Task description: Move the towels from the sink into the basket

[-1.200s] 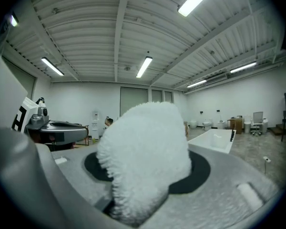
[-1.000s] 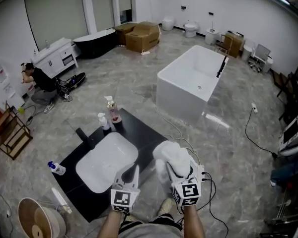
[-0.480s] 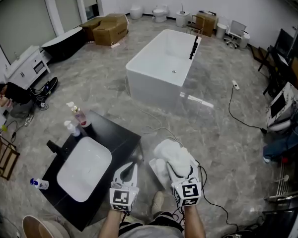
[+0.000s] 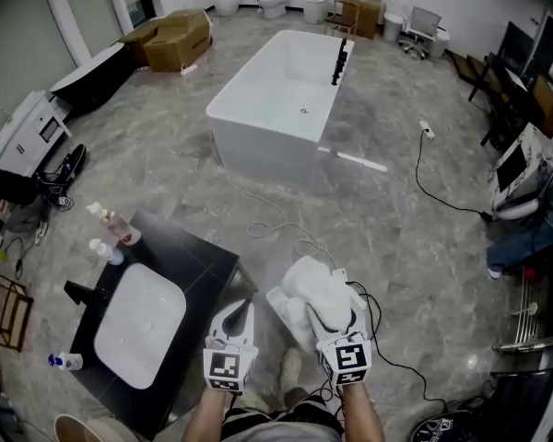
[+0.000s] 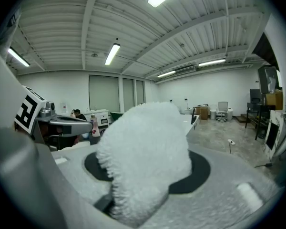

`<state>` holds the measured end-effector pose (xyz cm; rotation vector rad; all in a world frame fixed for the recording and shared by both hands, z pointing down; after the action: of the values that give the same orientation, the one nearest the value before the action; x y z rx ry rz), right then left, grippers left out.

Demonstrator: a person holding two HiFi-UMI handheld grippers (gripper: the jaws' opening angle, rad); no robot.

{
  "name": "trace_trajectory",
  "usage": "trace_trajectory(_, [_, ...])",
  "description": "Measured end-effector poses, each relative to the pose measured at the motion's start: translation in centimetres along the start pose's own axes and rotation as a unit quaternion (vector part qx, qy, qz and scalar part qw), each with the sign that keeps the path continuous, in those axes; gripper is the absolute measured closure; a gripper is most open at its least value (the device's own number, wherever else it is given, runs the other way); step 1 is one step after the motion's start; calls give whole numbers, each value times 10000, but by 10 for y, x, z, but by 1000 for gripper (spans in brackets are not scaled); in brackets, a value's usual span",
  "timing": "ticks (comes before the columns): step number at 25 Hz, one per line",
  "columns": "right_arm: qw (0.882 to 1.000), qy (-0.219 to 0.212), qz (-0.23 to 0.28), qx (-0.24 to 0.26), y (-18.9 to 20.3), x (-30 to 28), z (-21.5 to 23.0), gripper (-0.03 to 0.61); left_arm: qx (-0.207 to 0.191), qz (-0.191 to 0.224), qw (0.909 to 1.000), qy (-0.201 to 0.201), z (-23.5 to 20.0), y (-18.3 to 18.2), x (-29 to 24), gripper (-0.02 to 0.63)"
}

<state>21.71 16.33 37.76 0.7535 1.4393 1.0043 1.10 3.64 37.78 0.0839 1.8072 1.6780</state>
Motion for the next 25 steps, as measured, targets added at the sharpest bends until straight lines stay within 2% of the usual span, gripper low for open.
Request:
trace_trajectory(4, [9999,46,-96,-104,35,-28,15,305,1,-127,9999,94,-1,26,-38,604])
trace_trajectory(10, [9990,158,-338,-235,78,-65,28,305,-21,-488,9977,460,5,67,-81,604])
trace_trajectory(14, [9985,218,-420,-285,115,-91,36,305,-6,-686,9957,618,5,106,-110,604])
trace_trajectory(19, [9981,209,-552,-177,171,-133,49,305,335,-941,9926,689,7,149,-151,604])
trace_trajectory(25, [9961,130,-861,-150,243,-176,58,305,82,-1171,9895,843,4,223,-198,604])
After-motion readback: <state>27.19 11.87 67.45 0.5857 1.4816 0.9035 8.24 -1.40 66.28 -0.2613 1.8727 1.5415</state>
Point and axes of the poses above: the fingertips, and each gripper's own axes: x backward along the fingers, z to its right, y out of its underside, the point moved 10 cm from there along x, backward along the fingers, and after that the axes turned 9 degrees about -z, right-handed, at the moved point
